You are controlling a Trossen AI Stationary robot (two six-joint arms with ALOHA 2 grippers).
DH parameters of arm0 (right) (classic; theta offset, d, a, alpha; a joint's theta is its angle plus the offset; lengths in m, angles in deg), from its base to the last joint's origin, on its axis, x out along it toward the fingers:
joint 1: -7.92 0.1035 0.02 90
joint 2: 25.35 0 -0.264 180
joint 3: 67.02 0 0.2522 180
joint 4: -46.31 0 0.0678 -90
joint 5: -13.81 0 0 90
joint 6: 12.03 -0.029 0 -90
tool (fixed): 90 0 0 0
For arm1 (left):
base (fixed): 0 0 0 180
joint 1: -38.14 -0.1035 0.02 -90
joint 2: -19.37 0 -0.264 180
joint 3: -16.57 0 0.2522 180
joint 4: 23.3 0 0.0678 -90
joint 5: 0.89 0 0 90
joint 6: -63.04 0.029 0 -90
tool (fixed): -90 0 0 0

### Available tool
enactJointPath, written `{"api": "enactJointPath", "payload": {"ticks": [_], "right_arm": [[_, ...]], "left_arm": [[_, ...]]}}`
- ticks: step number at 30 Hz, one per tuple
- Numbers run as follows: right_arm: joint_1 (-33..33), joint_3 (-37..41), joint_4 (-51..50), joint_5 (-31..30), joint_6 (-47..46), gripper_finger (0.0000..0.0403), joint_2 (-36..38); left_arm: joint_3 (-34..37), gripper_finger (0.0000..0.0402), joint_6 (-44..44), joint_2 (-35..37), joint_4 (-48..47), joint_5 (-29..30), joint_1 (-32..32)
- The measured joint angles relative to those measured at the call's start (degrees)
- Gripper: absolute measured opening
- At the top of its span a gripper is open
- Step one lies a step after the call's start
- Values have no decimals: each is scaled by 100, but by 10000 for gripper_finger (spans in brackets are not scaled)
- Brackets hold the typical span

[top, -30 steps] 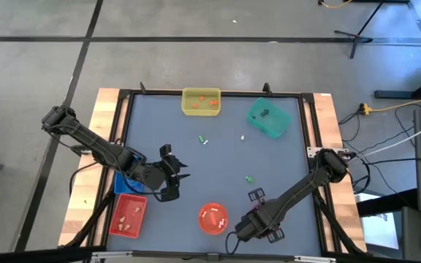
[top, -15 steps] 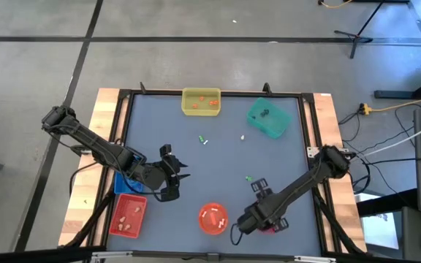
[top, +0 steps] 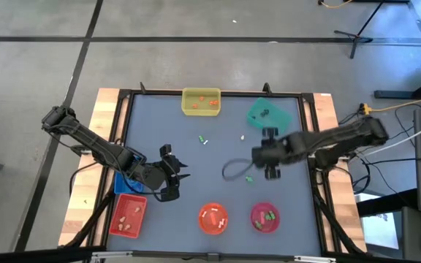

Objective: Sort Halloween decoration
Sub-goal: Put the brown skull toy into the red bin

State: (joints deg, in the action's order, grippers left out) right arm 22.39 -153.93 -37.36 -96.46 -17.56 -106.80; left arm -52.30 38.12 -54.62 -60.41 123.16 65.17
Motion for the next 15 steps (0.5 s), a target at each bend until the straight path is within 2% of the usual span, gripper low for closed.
{"api": "enactJointPath", "payload": {"ticks": [3,6,11,15], "right_arm": [[-747,864,1289,35,237,154,582],[-1467,1542,2605,192,-197,154,840],[-2328,2118,4100,736,-1372,154,688],[-2590,2167,4515,866,-2432,154,376]], "left_arm": [[0,139,1,0,0,0,0],[0,139,1,0,-1,0,0],[0,139,1,1,1,2,0],[-2,139,1,0,1,2,0]]}}
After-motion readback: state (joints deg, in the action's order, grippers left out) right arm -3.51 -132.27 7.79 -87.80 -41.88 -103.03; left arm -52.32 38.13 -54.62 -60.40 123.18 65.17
